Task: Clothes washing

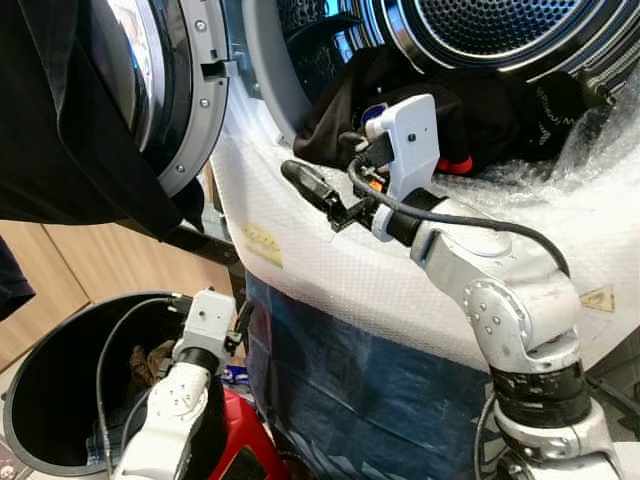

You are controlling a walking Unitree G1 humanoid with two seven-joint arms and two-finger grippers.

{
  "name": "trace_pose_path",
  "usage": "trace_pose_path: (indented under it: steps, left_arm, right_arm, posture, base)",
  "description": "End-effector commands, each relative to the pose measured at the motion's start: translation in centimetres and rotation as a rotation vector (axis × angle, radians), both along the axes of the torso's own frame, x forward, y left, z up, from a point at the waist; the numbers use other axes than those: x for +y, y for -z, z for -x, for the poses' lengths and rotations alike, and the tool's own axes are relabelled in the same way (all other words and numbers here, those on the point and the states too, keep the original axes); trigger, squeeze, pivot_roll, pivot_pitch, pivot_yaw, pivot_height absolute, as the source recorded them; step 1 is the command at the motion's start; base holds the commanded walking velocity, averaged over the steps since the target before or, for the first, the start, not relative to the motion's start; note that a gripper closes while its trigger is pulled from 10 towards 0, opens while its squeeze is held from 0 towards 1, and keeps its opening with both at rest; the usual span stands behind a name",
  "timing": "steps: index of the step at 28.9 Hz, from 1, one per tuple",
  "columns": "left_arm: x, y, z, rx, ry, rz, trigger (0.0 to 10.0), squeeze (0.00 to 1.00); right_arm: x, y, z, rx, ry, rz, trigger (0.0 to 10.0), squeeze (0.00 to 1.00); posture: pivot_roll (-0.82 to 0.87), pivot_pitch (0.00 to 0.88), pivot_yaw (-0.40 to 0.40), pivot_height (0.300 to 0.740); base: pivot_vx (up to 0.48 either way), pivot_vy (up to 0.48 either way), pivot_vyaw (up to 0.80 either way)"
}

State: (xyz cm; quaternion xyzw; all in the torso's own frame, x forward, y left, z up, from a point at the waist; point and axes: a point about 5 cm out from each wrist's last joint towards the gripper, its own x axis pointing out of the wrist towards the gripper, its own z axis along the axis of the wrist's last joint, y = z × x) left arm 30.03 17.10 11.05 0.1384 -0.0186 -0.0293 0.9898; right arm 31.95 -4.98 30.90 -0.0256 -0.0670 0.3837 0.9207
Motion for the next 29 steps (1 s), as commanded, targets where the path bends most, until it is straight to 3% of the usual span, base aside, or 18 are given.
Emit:
trace_pose_path:
  steps: [1,4,11,16,20,24,29]
  left_arm:
    - [0.3,-0.5,-0.3,-0.018,-0.014,-0.003,10.0,0.00]
    - [-0.1,-0.7,-0.4,-0.024,-0.012,-0.002,10.0,0.00]
    - [-0.2,-0.8,-0.5,-0.026,-0.002,-0.005,10.0,0.00]
    - [-0.1,-0.9,-0.6,-0.027,0.001,-0.007,10.0,0.00]
    - [-0.1,-0.9,-0.6,-0.026,0.000,-0.006,10.0,0.00]
    - [-0.2,-0.8,-0.5,-0.019,0.006,-0.006,10.0,0.00]
    - [-0.4,-0.9,-0.6,-0.021,0.010,-0.005,10.0,0.00]
  right_arm:
    - [0.6,-0.7,-0.2,-0.016,-0.022,0.009,10.0,0.00]
    - [0.6,-1.5,-0.9,-0.062,-0.021,0.055,10.0,0.00]
    - [-2.0,-2.3,-3.6,-0.028,0.078,0.062,10.0,0.00]
    - [-2.6,-4.1,-4.4,-0.003,0.085,0.029,10.0,0.00]
    - [-3.1,-5.1,-4.8,-0.044,0.093,0.077,10.0,0.00]
    - [-3.4,-6.4,-6.1,0.080,0.113,-0.049,10.0,0.00]
    - [-4.6,-9.7,-6.5,0.004,0.116,-0.094,10.0,0.00]
  posture:
    - [-0.01,0.000,-0.012,0.740]
    - [0.00,0.000,-0.012,0.740]
    - [0.00,0.000,-0.009,0.740]
    - [-0.01,0.000,-0.009,0.740]
    - [-0.01,0.000,-0.008,0.740]
    - [-0.02,0.000,0.001,0.740]
    - [-0.01,0.000,-0.006,0.740]
  base:
    - [0.000,0.000,0.00]
    - [0.000,0.000,0.00]
    - [0.000,0.000,0.00]
    - [0.000,0.000,0.00]
    - [0.000,0.000,0.00]
    - [0.000,0.000,0.00]
    - [0.000,0.000,0.00]
